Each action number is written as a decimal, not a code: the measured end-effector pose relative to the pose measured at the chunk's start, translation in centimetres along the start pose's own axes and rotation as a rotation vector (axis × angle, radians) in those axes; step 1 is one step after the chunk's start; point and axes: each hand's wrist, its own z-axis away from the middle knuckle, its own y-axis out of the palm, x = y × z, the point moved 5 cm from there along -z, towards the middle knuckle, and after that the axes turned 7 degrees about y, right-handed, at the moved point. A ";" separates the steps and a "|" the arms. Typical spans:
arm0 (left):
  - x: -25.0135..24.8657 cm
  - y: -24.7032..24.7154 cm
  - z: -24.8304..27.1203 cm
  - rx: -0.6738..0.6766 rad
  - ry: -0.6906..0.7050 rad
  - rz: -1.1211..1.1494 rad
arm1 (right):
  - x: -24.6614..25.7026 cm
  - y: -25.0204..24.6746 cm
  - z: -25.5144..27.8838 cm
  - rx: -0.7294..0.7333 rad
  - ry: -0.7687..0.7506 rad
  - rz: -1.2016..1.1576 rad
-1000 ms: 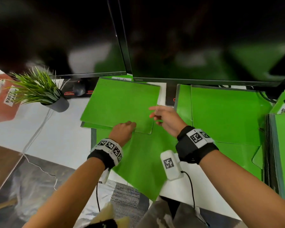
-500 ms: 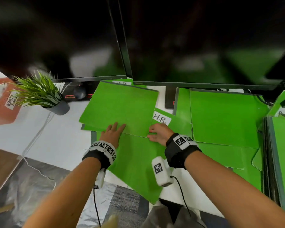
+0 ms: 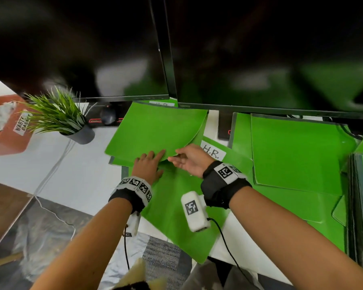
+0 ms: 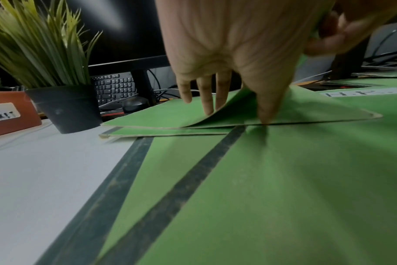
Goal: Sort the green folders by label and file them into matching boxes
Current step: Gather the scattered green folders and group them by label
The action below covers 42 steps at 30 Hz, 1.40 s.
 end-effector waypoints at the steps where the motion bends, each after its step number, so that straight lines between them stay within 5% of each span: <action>1: 0.1 -0.9 0.1 -0.087 -0.006 0.033 | 0.6 0.5 0.7 -0.004 -0.033 0.054; 5: 0.6 -6.4 0.6 -0.441 0.045 0.102 | 3.5 -0.7 2.5 -0.178 -0.241 0.402; 9: -0.2 -12.7 0.5 -0.533 0.190 -0.002 | 6.9 -1.5 5.9 -0.414 -0.682 0.912; 12: -1.6 -16.6 0.9 -0.702 0.343 -0.070 | 8.2 -0.7 7.5 -0.391 -0.786 1.223; 14: -1.6 -17.8 1.2 -0.839 0.298 0.040 | 9.4 -1.2 8.3 -0.440 -0.855 1.190; 16: -0.1 -17.5 1.4 -0.889 0.104 0.251 | 10.5 -2.6 9.4 -0.553 -0.872 1.121; 23: 5.0 -9.7 3.0 -0.654 -0.461 0.526 | 12.1 -4.9 12.8 -0.691 -1.014 1.245; 27: 8.1 -1.2 4.2 -0.165 -0.879 0.748 | 12.1 -6.3 12.9 -0.723 -0.969 1.212; 32: 7.4 5.2 4.2 0.227 -0.650 0.677 | 10.9 -6.7 12.7 -0.728 -0.942 1.191; 37: 6.1 0.5 6.3 -0.063 -0.658 0.733 | 10.2 -6.5 12.4 -0.714 -0.947 1.226; 40: 5.8 -4.5 6.0 -0.346 -0.788 1.017 | 10.2 -6.4 12.1 -0.697 -0.941 1.271; 42: 5.1 -8.2 5.1 -0.494 -0.681 1.242 | 10.0 -6.2 12.0 -0.669 -0.906 1.270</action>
